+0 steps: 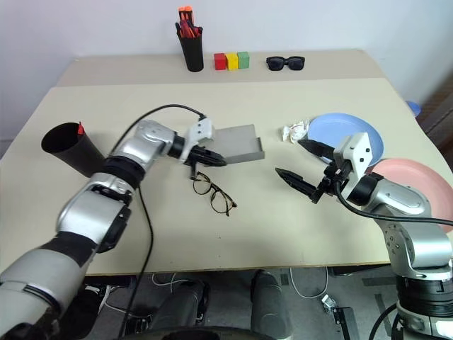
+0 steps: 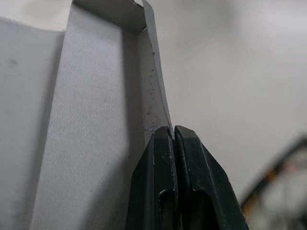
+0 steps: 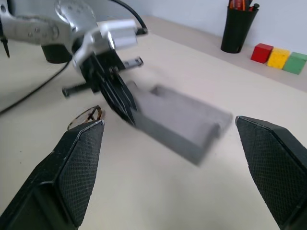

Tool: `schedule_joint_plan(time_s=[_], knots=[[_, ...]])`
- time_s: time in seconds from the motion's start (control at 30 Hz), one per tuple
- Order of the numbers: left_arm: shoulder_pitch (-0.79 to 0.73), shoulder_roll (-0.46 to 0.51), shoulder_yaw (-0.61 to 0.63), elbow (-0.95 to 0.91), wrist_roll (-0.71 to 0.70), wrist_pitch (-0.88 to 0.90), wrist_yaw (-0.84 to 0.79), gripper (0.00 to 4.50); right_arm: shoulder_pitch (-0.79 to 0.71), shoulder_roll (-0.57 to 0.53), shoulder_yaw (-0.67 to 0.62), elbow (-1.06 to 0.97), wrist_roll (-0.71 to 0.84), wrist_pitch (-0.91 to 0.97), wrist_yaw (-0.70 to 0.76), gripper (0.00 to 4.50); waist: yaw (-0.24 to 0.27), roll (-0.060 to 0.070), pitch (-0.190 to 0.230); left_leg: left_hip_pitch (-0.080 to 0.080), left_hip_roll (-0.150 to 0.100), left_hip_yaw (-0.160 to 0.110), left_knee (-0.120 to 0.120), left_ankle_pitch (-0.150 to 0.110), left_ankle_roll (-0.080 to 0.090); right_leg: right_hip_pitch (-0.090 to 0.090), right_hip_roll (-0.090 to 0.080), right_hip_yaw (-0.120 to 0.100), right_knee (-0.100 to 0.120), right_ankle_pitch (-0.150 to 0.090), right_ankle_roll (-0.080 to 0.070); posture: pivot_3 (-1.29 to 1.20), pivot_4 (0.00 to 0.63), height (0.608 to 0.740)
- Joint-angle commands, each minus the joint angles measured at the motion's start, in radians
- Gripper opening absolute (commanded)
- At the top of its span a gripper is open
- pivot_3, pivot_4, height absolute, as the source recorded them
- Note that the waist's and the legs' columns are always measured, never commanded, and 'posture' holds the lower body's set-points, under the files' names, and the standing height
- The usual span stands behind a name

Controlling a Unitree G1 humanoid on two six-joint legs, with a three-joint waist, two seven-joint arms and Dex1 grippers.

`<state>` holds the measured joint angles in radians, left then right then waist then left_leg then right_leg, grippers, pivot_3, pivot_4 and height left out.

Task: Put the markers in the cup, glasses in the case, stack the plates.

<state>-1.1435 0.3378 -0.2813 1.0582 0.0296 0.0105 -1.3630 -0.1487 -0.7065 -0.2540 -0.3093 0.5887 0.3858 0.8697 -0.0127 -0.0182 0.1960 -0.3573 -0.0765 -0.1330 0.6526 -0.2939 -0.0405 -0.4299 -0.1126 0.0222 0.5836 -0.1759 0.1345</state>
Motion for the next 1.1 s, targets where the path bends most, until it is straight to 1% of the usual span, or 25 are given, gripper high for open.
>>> schedule_joint_plan(time_s=[0.03, 0.13, 0.23, 0.37, 0.47, 0.53, 0.63, 0.73, 0.87, 0.97, 1.07, 1.1], knots=[[-0.022, 0.063, 0.056, -0.015, -0.044, -0.035, -0.124, 0.03, -0.029, 0.004, 0.004, -0.001, -0.001, -0.019, 0.005, 4.50, 0.000, 0.000, 0.000, 0.000, 0.000, 0.000, 0.000, 0.000, 0.000, 0.000, 0.000, 0.000, 0.000, 0.000, 0.000, 0.00, 0.150, 0.740], [-0.029, 0.116, 0.082, 0.032, -0.041, -0.077, -0.167, 0.03, -0.043, 0.006, 0.013, 0.008, -0.003, -0.020, 0.009, 4.50, 0.000, 0.000, 0.000, 0.000, 0.000, 0.000, 0.000, 0.000, 0.000, 0.000, 0.000, 0.000, 0.000, 0.000, 0.000, 0.00, 0.150, 0.740], [-0.035, 0.133, 0.100, 0.071, -0.038, -0.128, -0.199, 0.03, -0.053, 0.007, 0.020, 0.015, -0.009, -0.024, 0.010, 4.50, 0.002, 0.000, 0.000, 0.000, 0.000, 0.000, 0.000, 0.000, 0.000, 0.000, 0.000, 0.000, 0.000, 0.000, 0.000, 0.00, 0.150, 0.740], [-0.037, 0.136, 0.087, 0.119, 0.004, -0.220, -0.188, 0.03, -0.064, 0.008, 0.026, 0.015, -0.010, -0.022, 0.009, 4.50, 0.002, 0.000, 0.000, -0.001, 0.000, 0.000, 0.001, 0.000, 0.000, 0.000, 0.000, 0.000, 0.000, 0.000, 0.000, 0.00, 0.150, 0.740], [-0.036, 0.127, 0.074, 0.148, 0.040, -0.302, -0.136, 0.03, -0.063, 0.007, 0.029, 0.012, -0.013, -0.022, 0.007, 4.50, 0.002, 0.000, 0.000, 0.000, 0.000, 0.000, 0.001, 0.000, 0.000, 0.000, 0.000, 0.000, 0.000, 0.000, 0.000, 0.00, 0.150, 0.740], [-0.040, 0.119, 0.073, 0.167, 0.055, -0.316, -0.122, 0.03, -0.062, 0.005, 0.026, 0.012, -0.012, -0.021, 0.007, 4.50, 0.002, 0.000, 0.000, -0.001, 0.000, 0.000, 0.001, 0.000, 0.000, 0.000, 0.000, 0.000, 0.000, 0.000, 0.000, 0.00, 0.150, 0.740], [-0.042, 0.110, 0.080, 0.181, 0.062, -0.326, -0.140, 0.90, -0.060, 0.003, 0.024, 0.014, -0.014, -0.023, 0.007, 4.50, 0.002, 0.000, 0.000, -0.001, 0.000, 0.000, 0.001, 0.000, 0.000, 0.000, 0.000, 0.000, 0.000, 0.000, 0.000, 0.00, 0.150, 0.740], [-0.048, 0.104, 0.095, 0.185, 0.057, -0.354, -0.134, 2.31, -0.060, 0.003, 0.023, 0.015, -0.015, -0.023, 0.008, 4.50, 0.001, 0.000, 0.000, 0.000, 0.000, 0.000, 0.001, 0.000, 0.001, 0.000, 0.000, 0.000, 0.000, 0.000, 0.000, 0.00, 0.150, 0.740], [-0.059, 0.108, 0.112, 0.180, 0.044, -0.366, -0.142, 4.45, -0.067, 0.009, 0.039, 0.002, -0.018, -0.016, 0.000, 4.50, 0.000, 0.000, 0.000, 0.000, 0.000, 0.000, 0.001, 0.000, 0.001, 0.000, 0.000, 0.000, 0.000, 0.000, 0.000, 0.00, 0.150, 0.740], [-0.074, 0.112, 0.164, 0.160, -0.007, -0.324, -0.169, 4.48, -0.090, 0.026, 0.074, -0.032, -0.017, 0.017, -0.033, 4.50, -0.002, 0.000, 0.000, 0.000, 0.000, 0.000, 0.001, 0.000, 0.001, 0.000, 0.000, 0.000, 0.001, 0.000, 0.000, 0.00, 0.150, 0.740], [-0.068, 0.124, 0.208, 0.116, -0.056, -0.277, -0.222, 4.48, -0.141, 0.063, 0.133, -0.070, -0.044, 0.084, -0.130, 4.50, -0.005, 0.000, 0.000, 0.000, 0.000, 0.000, 0.001, 0.000, 0.001, 0.000, 0.000, 0.000, 0.001, 0.000, 0.000, 0.00, 0.150, 0.740], [-0.061, 0.133, 0.224, 0.082, -0.097, -0.201, -0.238, 4.48, -0.158, 0.072, 0.171, -0.100, -0.079, 0.093, -0.163, 4.50, -0.007, 0.000, 0.000, 0.000, 0.000, 0.000, 0.001, 0.000, 0.001, 0.000, 0.000, 0.000, 0.002, 0.000, 0.000, 0.00, 0.150, 0.740]])
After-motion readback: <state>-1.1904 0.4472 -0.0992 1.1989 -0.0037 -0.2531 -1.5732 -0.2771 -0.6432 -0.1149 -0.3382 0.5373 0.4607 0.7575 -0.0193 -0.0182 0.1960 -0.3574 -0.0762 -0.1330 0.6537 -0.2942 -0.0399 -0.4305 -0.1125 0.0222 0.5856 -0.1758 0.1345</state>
